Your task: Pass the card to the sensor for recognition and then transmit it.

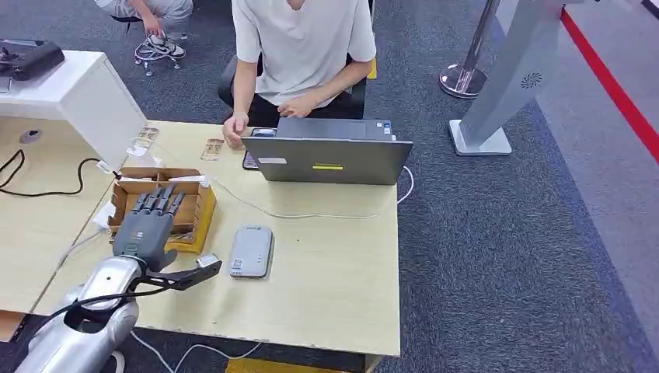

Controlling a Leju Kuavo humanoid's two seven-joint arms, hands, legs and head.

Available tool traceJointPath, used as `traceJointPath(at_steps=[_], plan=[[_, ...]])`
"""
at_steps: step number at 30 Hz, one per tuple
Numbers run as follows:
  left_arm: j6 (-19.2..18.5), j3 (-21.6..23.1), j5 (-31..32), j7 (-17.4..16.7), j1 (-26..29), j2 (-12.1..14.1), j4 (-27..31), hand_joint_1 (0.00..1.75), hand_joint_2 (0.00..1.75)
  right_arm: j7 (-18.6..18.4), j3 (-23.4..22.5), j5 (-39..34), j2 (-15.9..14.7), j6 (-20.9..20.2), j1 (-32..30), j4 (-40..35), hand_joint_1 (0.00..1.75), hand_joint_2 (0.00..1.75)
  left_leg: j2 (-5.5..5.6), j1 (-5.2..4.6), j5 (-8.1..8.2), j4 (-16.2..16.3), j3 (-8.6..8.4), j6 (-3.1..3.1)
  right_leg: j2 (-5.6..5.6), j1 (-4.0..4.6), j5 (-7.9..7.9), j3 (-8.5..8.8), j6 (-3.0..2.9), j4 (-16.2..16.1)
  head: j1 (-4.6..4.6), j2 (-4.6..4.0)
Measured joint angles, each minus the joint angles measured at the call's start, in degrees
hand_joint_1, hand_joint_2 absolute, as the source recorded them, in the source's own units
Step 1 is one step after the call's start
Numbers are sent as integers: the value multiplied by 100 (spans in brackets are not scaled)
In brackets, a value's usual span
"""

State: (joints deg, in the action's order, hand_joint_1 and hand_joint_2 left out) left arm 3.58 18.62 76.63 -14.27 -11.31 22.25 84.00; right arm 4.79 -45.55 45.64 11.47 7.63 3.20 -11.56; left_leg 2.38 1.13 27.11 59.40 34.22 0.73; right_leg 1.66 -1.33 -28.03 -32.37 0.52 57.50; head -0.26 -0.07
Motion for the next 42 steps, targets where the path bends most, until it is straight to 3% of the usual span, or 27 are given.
traceJointPath(at_steps=[13, 29, 30, 34, 35, 42], plan=[[92, -343, 15, -7, 100, -20, -11, 0, 175, -44, -11, 57, 0, 0, -3, 0, 0, 0, 0, 0, 0, 0, 0, 0, 0, 0, 0, 0, 0, 0, 0, 0], [33, -356, 33, 13, 108, -31, -48, 0, 175, -76, -20, 77, 0, 15, -1, 0, 0, 0, 0, 0, 0, 0, 0, 0, 0, 0, 0, 0, 0, 0, 0, 0], [31, -356, 33, 13, 108, -31, -61, 47, 175, -79, -20, 79, 0, 15, -2, 0, 0, 0, 0, 0, 0, 0, 0, 0, 0, 0, 0, 0, 0, 0, 0, 0], [0, -356, 33, 13, 111, -46, -90, 47, 175, -79, -20, 111, 0, 17, -1, 0, 0, 0, 0, 0, 0, 0, 0, 0, -1, 0, 0, 0, 0, 0, 0, 0], [-2, -356, 33, 13, 111, -52, -92, 175, 175, -79, -20, 111, 0, 17, -1, 0, 0, 0, 0, 0, 0, 0, 0, 0, -1, 0, 0, 0, 0, 0, 0, 0], [-131, -356, -50, 57, 112, -57, -94, 175, 175, -79, -22, 120, 0, 17, -2, 0, 0, 0, 0, 0, 0, 0, 0, 0, -1, 0, 0, 0, 0, 0, 0, 0]])
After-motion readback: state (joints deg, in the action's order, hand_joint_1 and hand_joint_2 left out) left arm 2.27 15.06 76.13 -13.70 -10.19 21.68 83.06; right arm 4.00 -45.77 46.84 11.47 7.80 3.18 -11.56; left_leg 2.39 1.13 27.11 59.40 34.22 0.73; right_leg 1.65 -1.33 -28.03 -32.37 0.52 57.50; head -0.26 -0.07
